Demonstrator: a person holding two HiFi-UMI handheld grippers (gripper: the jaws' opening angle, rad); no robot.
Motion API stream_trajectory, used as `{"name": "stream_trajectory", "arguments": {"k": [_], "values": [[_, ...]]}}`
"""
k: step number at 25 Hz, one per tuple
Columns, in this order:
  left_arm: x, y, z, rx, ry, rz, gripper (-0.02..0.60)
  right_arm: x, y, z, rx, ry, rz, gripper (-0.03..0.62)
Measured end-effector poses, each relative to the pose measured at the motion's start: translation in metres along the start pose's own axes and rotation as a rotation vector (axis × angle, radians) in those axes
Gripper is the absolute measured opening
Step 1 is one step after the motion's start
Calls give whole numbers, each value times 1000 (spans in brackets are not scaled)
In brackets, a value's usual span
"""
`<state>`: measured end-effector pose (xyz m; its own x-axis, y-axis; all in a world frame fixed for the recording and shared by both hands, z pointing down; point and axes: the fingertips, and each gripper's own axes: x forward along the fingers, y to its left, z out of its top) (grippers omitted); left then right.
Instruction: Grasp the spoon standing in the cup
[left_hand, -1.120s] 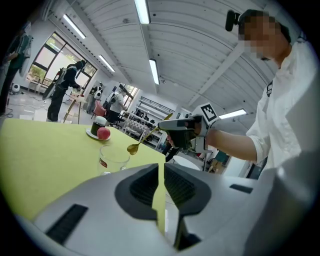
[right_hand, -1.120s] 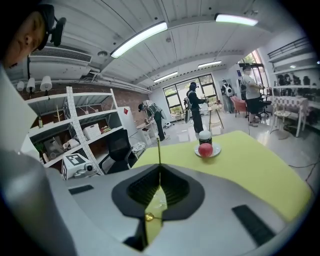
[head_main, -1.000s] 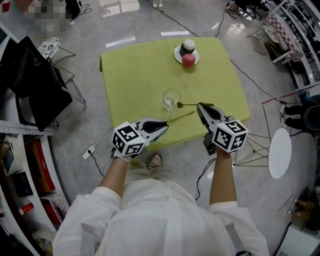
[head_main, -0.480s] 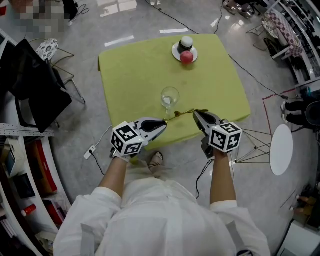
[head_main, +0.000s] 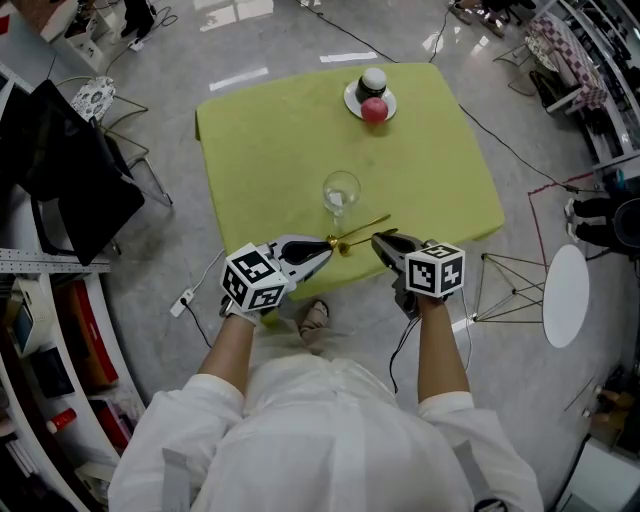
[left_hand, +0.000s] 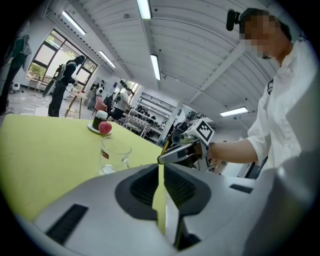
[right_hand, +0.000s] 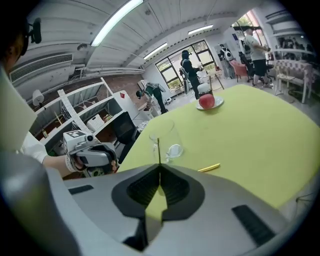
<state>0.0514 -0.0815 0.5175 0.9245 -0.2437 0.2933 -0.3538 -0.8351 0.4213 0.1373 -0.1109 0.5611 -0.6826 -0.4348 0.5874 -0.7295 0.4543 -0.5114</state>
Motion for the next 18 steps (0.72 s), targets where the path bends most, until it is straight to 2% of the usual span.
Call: {"name": "stream_trajectory", "arguments": {"k": [12, 18], "values": [[3, 1, 0, -4, 5, -4, 35, 8, -16, -6, 35, 31, -1, 11], [4, 2, 0, -4, 9, -7, 35, 9, -26, -10, -18, 85, -53, 20]]}}
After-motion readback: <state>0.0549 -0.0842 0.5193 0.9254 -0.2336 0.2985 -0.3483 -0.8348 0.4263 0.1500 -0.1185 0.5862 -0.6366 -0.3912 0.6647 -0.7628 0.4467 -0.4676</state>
